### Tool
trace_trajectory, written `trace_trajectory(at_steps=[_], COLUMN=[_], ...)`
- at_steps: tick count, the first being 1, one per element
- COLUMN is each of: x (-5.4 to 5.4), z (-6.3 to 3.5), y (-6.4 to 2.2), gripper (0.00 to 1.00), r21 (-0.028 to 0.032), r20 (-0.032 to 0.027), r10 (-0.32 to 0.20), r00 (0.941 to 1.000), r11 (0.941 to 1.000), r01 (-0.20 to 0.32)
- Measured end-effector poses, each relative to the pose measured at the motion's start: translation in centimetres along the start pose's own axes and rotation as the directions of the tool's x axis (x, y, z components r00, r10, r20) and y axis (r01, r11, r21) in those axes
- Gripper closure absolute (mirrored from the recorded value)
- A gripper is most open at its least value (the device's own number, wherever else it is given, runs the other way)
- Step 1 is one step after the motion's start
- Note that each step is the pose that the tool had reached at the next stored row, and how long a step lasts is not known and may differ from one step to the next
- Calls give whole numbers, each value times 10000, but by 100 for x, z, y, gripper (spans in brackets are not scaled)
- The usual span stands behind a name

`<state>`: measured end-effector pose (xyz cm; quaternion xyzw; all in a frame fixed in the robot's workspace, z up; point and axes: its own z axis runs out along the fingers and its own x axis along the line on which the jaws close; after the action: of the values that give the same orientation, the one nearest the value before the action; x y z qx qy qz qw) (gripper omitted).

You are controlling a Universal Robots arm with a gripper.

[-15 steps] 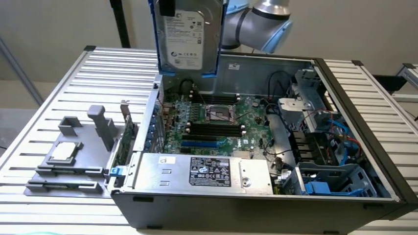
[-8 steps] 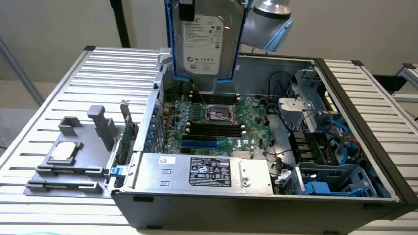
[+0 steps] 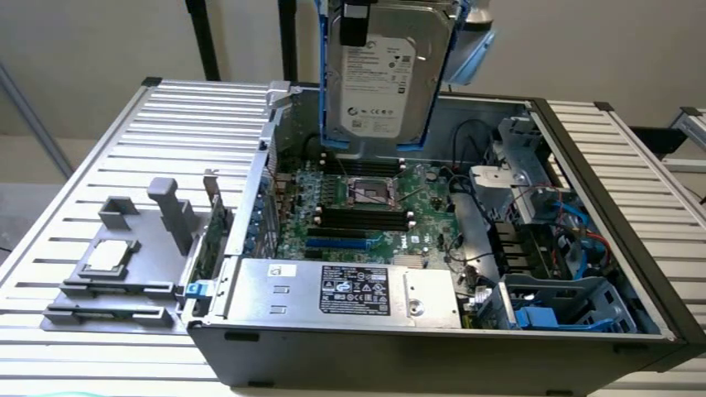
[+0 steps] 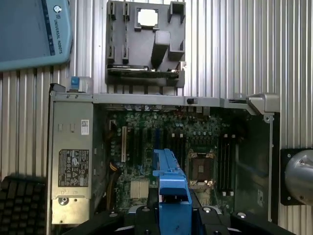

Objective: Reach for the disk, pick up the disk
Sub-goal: 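Pick up the disk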

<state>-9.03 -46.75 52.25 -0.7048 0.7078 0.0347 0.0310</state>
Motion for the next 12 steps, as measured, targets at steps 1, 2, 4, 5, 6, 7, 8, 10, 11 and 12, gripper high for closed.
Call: trace_trajectory(at_steps=[1, 2, 4, 5, 6, 7, 8, 10, 11, 12], x=[22, 44, 88, 110, 132, 154, 176, 221, 243, 264], z=[-2, -5, -11, -13, -16, -18, -21, -26, -28, -31], y=[-38, -76, -153, -190, -230, -267, -305, -382, -419, -455], gripper=[67, 67, 67, 67, 67, 67, 67, 67, 67, 67], r21=[1, 0, 0, 0, 0, 0, 0, 0, 0, 0], r20=[0, 0, -1, -1, 0, 0, 0, -1, 0, -1], r10=[-1, -1, 0, 0, -1, 0, -1, 0, -1, -1], r00=[10000, 10000, 10000, 10000, 10000, 10000, 10000, 10000, 10000, 10000], r11=[10000, 10000, 10000, 10000, 10000, 10000, 10000, 10000, 10000, 10000], r01=[1, 1, 0, 0, 1, 0, 1, 0, 1, 1])
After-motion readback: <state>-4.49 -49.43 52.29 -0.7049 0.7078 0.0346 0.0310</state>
